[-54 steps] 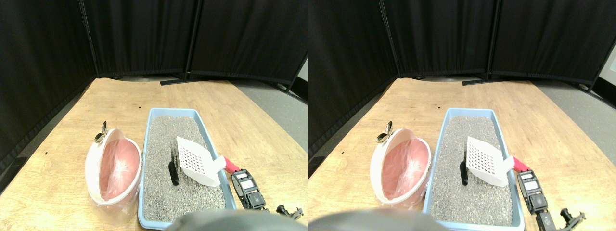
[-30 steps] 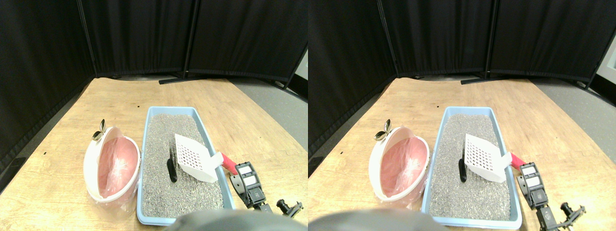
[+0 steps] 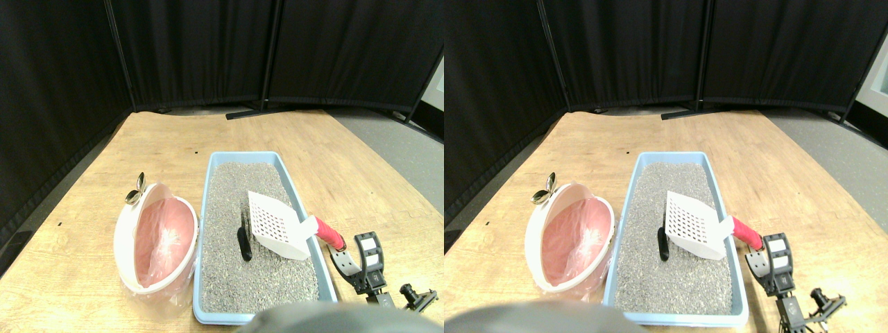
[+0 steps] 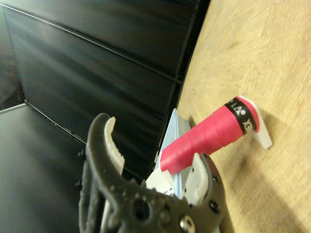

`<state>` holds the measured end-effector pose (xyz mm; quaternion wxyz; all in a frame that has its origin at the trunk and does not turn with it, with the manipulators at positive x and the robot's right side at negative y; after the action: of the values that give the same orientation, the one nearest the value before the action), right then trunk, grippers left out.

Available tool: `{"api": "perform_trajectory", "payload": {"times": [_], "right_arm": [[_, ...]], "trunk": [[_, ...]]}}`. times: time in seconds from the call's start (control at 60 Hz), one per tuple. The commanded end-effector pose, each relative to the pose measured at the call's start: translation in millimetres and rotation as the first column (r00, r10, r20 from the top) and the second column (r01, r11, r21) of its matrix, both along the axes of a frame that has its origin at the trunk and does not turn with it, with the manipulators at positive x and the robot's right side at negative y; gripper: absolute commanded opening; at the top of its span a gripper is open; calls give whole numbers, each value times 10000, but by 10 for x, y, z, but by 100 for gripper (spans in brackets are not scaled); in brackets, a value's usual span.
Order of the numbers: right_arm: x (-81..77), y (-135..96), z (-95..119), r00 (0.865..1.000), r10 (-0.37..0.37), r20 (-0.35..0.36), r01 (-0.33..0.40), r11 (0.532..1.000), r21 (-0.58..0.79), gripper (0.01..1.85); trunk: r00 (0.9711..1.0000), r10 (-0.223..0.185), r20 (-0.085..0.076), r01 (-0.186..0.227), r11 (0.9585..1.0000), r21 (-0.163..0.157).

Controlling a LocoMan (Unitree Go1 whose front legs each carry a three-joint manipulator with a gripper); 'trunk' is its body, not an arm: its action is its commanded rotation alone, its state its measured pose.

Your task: Scoop (unimanual)

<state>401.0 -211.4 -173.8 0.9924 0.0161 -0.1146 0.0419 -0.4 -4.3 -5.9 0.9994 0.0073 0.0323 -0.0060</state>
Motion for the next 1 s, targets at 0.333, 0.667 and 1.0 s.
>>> {"api": "perform_trajectory", "payload": {"times": [0.333, 0.667, 1.0], "right_arm": [[47, 63, -108, 9986, 490, -173, -475, 9954, 828, 99], [247, -13, -181, 9989, 367, -288, -323, 9894, 1414, 104], [438, -69, -239, 9969, -81, -788, 247, 9770, 2119, 105]], "trunk": [[9999, 118, -93, -121, 9996, -240], [9999, 72, -78, -75, 9995, -305], [9998, 86, -159, -93, 9992, -402]]}}
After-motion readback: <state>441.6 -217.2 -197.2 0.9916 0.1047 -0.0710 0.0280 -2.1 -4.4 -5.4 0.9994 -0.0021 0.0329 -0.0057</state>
